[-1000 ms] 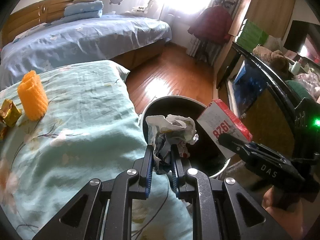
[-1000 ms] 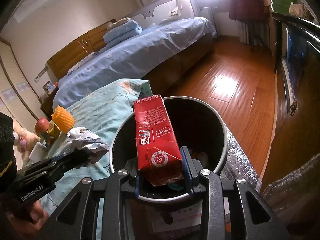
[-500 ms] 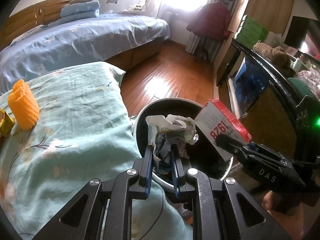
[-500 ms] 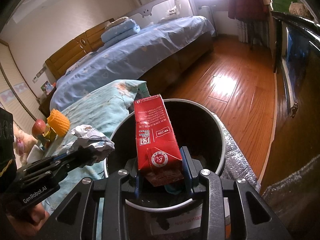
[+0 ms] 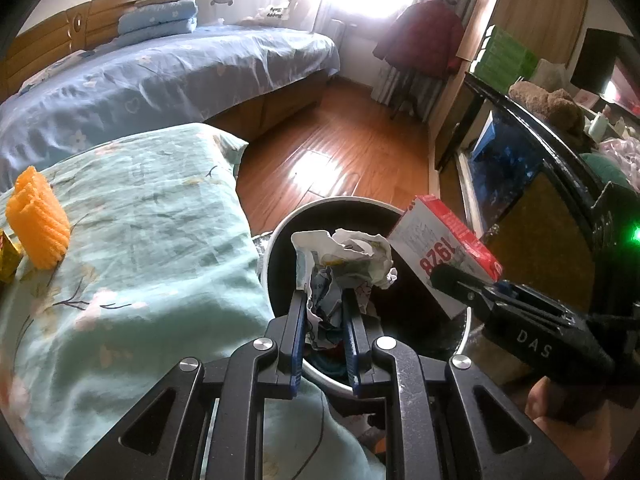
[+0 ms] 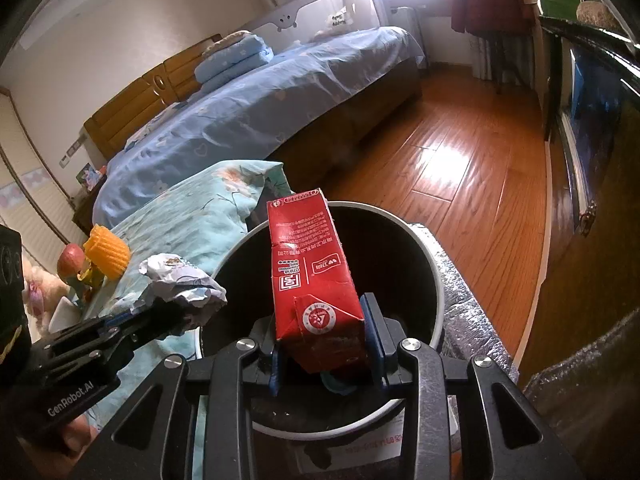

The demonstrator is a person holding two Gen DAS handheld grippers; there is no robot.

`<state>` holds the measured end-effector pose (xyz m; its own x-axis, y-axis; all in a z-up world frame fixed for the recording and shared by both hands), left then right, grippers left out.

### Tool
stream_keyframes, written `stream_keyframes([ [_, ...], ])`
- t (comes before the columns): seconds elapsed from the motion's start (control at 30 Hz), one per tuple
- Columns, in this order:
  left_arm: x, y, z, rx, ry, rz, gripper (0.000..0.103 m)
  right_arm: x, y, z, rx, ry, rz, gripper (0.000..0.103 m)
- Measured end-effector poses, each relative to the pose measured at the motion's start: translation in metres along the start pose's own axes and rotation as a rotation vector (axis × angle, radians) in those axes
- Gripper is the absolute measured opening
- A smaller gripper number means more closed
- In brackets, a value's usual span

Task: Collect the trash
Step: 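Carry the carton and wrapper over the trash bin and open both tools, then move both open tools back over the table toward the foam block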

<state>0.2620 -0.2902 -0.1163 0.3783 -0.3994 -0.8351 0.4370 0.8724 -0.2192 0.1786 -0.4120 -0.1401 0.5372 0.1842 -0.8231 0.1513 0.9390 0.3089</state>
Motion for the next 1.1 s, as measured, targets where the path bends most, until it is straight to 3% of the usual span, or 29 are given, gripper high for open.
stream_keyframes([
  [0.5, 0.004, -0.001, 0.005, 0.0, 0.006, -0.008, 0.018, 0.005, -0.005, 0.004, 0.014, 0.017, -0.006, 0.034],
  [0.67, 0.0, -0.001, 0.004, -0.003, -0.007, -0.011, 0.027, 0.007, -0.006, 0.005, 0.014, 0.025, -0.008, 0.035],
  [0.73, -0.002, 0.001, 0.003, -0.008, -0.014, -0.01, 0.035, 0.007, -0.007, 0.005, 0.018, 0.025, -0.008, 0.041],
  [0.8, -0.007, 0.005, 0.0, -0.018, -0.025, -0.01, 0.044, 0.005, -0.007, 0.004, 0.025, 0.019, -0.005, 0.055],
  [0.93, -0.017, 0.014, -0.01, -0.037, -0.04, 0.005, 0.059, 0.001, -0.003, 0.002, 0.03, 0.005, 0.013, 0.062],
  [1.1, -0.034, 0.03, -0.028, -0.064, -0.056, 0.022, 0.06, -0.007, 0.014, -0.004, 0.009, -0.016, 0.036, 0.071],
])
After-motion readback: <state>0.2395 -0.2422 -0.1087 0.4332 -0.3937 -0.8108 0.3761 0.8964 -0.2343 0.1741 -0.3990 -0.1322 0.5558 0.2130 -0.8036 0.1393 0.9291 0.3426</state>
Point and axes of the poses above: each gripper's, at about its wrist camera, not at the fingertips, and x roughly the way its jaws point, y to its left, z to its top, the point moved 7 cm from there along x, roughly the way its jaws point, and after that the axes turned 9 degrees about y, right-handed, at the moved point
